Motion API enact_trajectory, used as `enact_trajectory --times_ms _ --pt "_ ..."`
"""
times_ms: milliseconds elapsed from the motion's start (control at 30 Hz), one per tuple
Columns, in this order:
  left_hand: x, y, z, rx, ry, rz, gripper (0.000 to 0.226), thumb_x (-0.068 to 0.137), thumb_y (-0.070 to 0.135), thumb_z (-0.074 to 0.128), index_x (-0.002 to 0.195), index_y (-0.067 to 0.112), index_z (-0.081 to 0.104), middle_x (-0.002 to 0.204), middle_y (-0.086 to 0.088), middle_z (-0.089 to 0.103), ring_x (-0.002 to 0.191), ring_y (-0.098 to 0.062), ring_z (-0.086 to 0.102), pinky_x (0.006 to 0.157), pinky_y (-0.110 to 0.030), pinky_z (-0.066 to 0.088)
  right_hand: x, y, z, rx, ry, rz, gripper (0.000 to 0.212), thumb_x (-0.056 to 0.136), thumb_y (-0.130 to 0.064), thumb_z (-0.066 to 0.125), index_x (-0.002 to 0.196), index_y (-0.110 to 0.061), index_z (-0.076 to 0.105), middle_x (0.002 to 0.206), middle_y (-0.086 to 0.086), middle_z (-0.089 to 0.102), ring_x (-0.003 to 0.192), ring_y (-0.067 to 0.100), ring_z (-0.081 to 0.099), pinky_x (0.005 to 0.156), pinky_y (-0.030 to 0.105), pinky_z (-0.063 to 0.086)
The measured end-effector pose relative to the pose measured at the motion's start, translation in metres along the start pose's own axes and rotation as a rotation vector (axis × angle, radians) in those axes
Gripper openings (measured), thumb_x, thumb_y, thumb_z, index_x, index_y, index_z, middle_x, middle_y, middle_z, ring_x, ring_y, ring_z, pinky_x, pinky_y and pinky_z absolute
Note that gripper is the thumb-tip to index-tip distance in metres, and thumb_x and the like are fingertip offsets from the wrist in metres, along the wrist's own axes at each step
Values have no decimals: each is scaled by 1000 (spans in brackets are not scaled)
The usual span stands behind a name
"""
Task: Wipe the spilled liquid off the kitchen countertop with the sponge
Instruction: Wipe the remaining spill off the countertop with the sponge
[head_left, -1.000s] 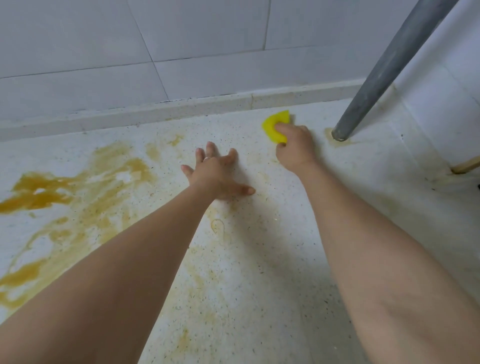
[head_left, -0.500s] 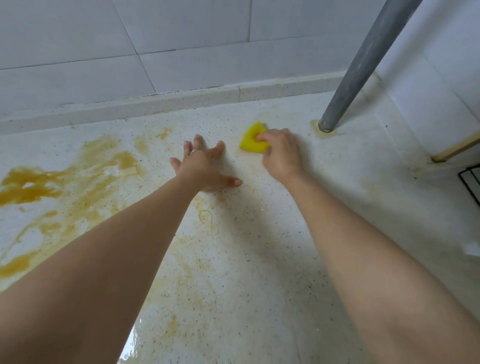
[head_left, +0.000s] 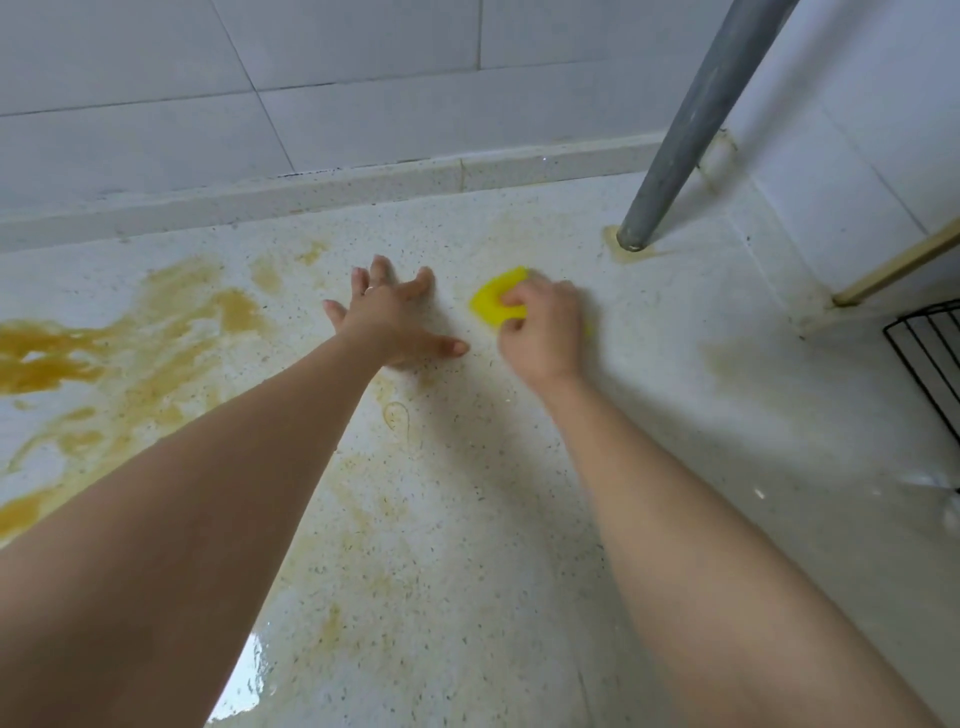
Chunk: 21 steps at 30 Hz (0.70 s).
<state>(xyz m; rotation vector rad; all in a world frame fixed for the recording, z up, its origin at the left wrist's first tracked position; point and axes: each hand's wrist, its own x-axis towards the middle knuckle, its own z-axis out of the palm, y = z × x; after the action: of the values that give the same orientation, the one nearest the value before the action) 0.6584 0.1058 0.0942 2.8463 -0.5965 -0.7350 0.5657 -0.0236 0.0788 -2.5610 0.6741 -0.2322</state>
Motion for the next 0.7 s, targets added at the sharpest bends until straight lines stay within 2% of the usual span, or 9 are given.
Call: enact_trajectory --times_ms 67,200,333,367,433,467,600,633,700 --pt "-2 -1 0 7 6 8 101 68 67 65 149 39 12 158 -6 -11 145 -30 -13 112 -62 0 -10 -6 4 18 -38 -134 33 77 -1 51 106 -9 65 119 12 61 103 34 49 89 35 36" --pt "-2 -4 2 -6 6 37 101 68 69 64 149 39 11 158 -7 -12 145 -31 -14 112 -62 -3 1 22 -14 -94 121 210 42 81 -1 46 119 -12 59 120 12 60 108 33 50 93 33 34" --pt "-2 -4 2 -27 8 33 102 68 69 64 149 39 11 158 -6 -13 145 -29 -15 111 -60 -5 -24 -8 10 -41 -17 -116 45 81 -2 48 124 -13 57 127 8 58 107 31 48 91 30 34" --pt "-2 -6 1 -23 10 41 101 69 69 64 149 39 11 158 -6 -13 145 -29 -15 112 -60 -5 -20 -5 9 -39 15 -91 45 82 -1 47 124 -14 57 126 7 58 107 32 48 91 30 34" --pt "-1 -8 2 -26 6 54 100 70 68 64 149 39 10 158 -6 -13 145 -29 -14 112 -59 -5 -9 4 4 -63 121 125 45 84 -1 46 125 -15 56 123 9 59 108 33 49 90 30 33" --pt "0 -9 2 -27 11 51 100 70 67 64 149 39 10 158 -6 -13 145 -30 -14 112 -59 -5 -6 1 6 -67 144 166 44 83 -2 46 124 -14 56 123 9 59 109 33 48 89 30 32" --pt "0 -10 0 -13 6 62 96 71 65 65 149 36 16 158 -9 -6 146 -31 -7 115 -58 4 -15 -13 17 -73 45 -128 43 79 0 49 118 -11 62 120 11 62 101 35 51 86 33 34" --pt "-1 -18 -3 -29 11 54 96 71 65 65 149 35 18 158 -10 -3 146 -31 -4 115 -57 8 -12 -10 14 -98 78 -85 42 79 -1 49 117 -13 62 116 12 64 100 36 52 85 33 33" --pt "-7 -38 -10 -77 50 5 100 69 65 66 150 34 16 159 -10 -5 146 -30 -6 116 -55 9 -2 -2 12 -95 159 135 39 80 -3 48 115 -12 63 113 15 64 102 36 53 84 32 29"
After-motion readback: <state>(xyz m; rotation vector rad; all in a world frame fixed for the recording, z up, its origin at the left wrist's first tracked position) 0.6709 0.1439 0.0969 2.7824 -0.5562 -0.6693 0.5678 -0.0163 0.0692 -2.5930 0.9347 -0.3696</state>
